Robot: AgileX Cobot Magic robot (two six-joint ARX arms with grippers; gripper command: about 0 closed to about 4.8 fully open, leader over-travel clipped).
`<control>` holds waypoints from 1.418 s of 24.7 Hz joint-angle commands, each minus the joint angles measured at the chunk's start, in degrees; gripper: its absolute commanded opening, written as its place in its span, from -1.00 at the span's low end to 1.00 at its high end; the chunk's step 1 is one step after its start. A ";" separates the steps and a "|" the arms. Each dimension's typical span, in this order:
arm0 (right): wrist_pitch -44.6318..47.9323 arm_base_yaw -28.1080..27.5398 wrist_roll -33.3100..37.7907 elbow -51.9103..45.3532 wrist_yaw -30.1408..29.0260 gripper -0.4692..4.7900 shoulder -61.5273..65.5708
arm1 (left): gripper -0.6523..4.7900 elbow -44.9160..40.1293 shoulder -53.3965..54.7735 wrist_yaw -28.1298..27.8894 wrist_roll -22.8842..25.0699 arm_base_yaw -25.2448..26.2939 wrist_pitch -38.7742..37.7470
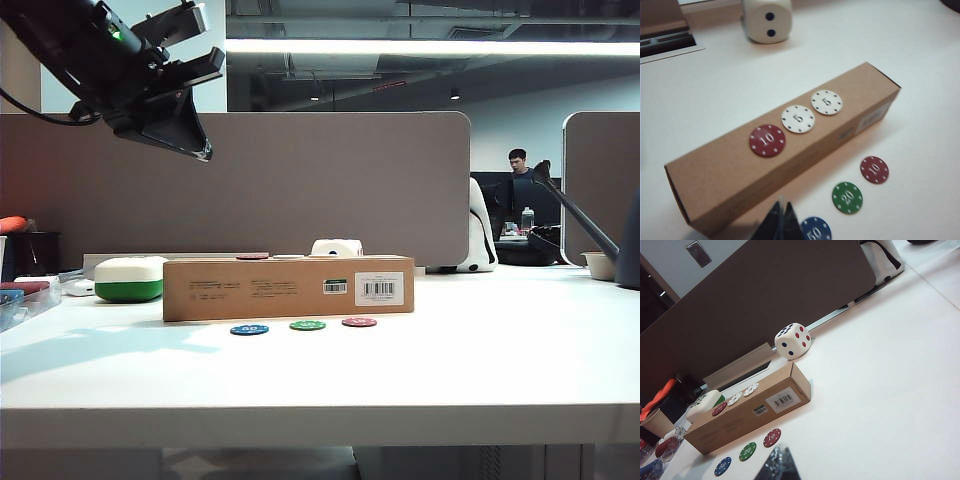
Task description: Push the chip, whose value equals the sum of all the chip values on the rectangular box, forward next to the box.
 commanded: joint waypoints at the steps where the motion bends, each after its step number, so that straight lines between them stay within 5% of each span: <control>1: 0.92 -0.04 0.07 -0.17 -0.07 -0.84 0.00 | -0.78 6.21 4.83 0.31 0.24 0.83 -3.58; 16: -0.76 -0.04 0.07 -0.17 -0.28 -0.84 0.00 | -0.78 10.23 10.21 0.33 0.24 0.42 -9.11; 21: -0.81 -0.04 0.09 -0.17 -0.28 -0.84 0.00 | -0.78 10.43 10.27 9.53 0.24 0.35 -7.30; 28: -0.57 0.00 0.37 -0.13 -1.46 -0.84 0.00 | -0.78 10.43 11.19 9.27 0.24 -0.37 -7.89; 35: 1.25 0.00 9.75 0.39 -5.20 -0.84 0.00 | -0.78 10.43 11.28 9.07 0.24 0.02 -7.93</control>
